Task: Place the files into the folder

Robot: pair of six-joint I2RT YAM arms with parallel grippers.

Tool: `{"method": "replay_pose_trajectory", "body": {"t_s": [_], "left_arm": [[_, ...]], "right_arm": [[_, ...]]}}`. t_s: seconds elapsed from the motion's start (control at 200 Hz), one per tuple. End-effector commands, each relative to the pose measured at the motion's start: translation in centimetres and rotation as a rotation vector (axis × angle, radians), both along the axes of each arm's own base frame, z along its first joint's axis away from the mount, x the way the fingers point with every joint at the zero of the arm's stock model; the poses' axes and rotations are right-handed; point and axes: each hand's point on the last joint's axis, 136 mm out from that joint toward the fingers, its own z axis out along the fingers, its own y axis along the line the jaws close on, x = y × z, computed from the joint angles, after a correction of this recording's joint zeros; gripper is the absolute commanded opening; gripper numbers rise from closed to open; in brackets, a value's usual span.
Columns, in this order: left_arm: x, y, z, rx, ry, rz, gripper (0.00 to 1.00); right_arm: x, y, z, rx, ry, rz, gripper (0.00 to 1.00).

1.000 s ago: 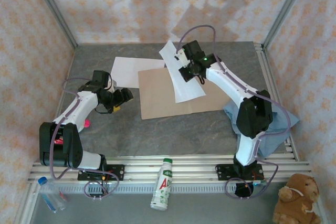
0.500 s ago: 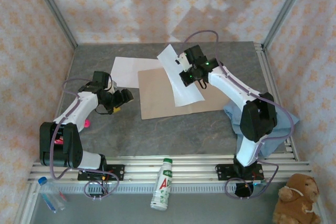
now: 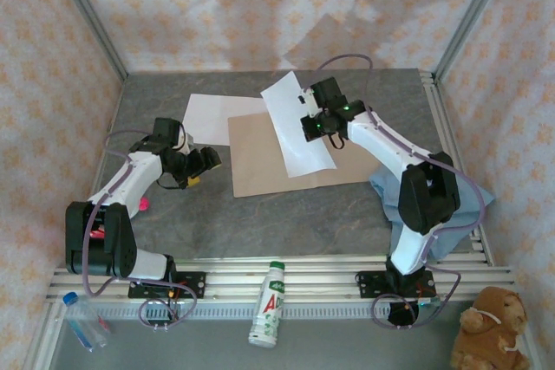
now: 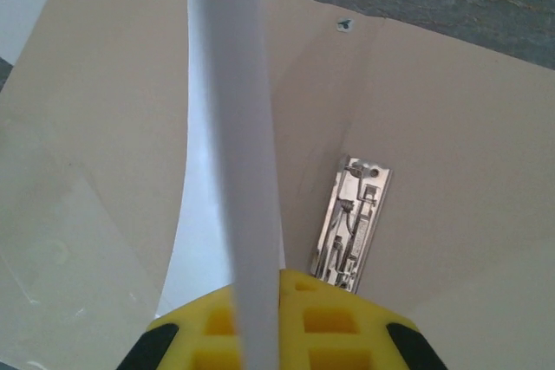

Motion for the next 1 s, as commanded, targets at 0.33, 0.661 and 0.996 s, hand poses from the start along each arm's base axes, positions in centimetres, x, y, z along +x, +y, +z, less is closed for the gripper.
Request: {"method": "replay_pose_trajectory", "body": {"t_s": [0.33,0.661,0.996], "left_arm": [[0.1,0.0,-0.7,-0.011,0.003,-0.006,0.83],[0.2,-0.3,-1.2,-0.021,0.013,-0.012,0.83],[0.4,-0.3,-0.9,-0.028,0.002,-0.005,0.83]], "right_arm": [[1.4,-1.1,-3.5,0.070,0.111,-0.077,0.00],[1.0,0.5,-4.3,0.142,0.187,-0.040,0.00],[1.8,0.4,-6.1,0.185,0.259,-0.106,0.00]]}}
